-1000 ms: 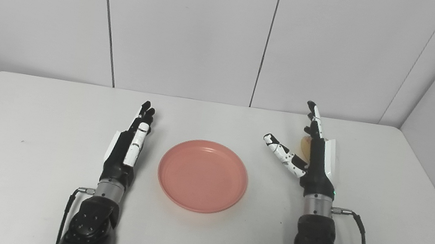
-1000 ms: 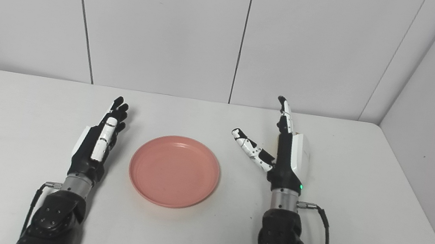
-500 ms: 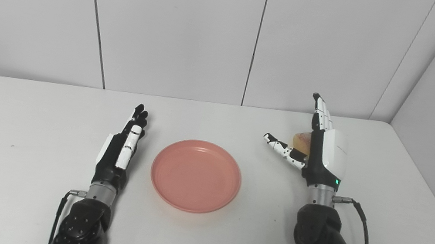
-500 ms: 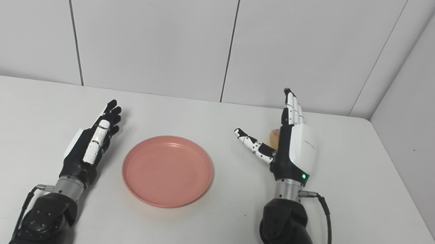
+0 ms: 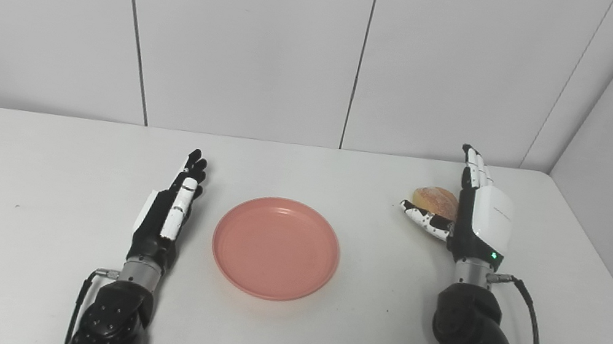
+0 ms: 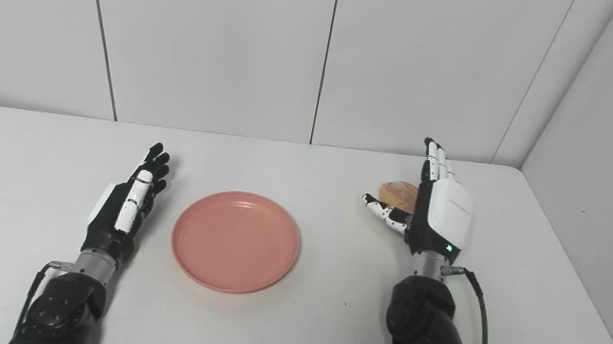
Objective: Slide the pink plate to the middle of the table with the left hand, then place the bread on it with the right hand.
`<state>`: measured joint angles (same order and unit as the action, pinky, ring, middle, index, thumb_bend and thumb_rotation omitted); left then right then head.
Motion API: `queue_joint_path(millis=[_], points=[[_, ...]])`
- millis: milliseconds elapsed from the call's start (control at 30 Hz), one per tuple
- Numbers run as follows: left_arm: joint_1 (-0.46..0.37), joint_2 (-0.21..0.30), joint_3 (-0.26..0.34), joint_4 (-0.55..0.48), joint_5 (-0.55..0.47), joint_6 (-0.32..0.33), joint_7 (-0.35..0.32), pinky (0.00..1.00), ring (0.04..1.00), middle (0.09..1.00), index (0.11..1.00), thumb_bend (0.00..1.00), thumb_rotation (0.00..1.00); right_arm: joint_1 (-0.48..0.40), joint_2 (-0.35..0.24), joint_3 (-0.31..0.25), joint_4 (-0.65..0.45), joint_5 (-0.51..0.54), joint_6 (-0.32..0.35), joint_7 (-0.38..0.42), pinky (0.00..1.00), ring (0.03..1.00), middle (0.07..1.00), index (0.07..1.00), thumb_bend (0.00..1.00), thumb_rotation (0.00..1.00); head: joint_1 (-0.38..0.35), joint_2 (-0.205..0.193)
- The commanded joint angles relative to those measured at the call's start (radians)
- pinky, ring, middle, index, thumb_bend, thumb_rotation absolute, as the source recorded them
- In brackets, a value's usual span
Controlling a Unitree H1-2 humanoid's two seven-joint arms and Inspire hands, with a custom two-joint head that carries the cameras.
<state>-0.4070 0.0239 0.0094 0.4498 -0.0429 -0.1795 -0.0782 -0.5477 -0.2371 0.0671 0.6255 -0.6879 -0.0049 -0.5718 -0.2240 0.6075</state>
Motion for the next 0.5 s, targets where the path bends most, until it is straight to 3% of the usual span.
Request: queue_joint_path(millis=[0,300,467], points=[[0.023,0.012,-0.007,-0.003,0.006,-0.004,-0.008,1.0,1.0,0.994,0.99,0.5,1.0,-0.061,-0.027,0.002,-0.007,0.007,0.028,0.007,0.84,0.885,0.91,0.91,0.7,0.3,0.001,0.003],[0.028,0.007,-0.001,-0.019,-0.014,0.0,-0.022,1.0,1.0,0.994,0.993,0.49,1.0,-0.073,-0.04,0.027,0.044,0.052,0.038,0.06,0.76,0.846,0.884,0.892,0.63,0.29,0.003,0.006],[0.029,0.01,-0.004,-0.024,-0.007,0.007,-0.022,1.0,1.0,0.998,0.998,0.49,1.0,-0.073,-0.038,0.028,0.048,0.071,0.028,0.052,0.65,0.765,0.839,0.841,0.56,0.21,0.005,0.008]])
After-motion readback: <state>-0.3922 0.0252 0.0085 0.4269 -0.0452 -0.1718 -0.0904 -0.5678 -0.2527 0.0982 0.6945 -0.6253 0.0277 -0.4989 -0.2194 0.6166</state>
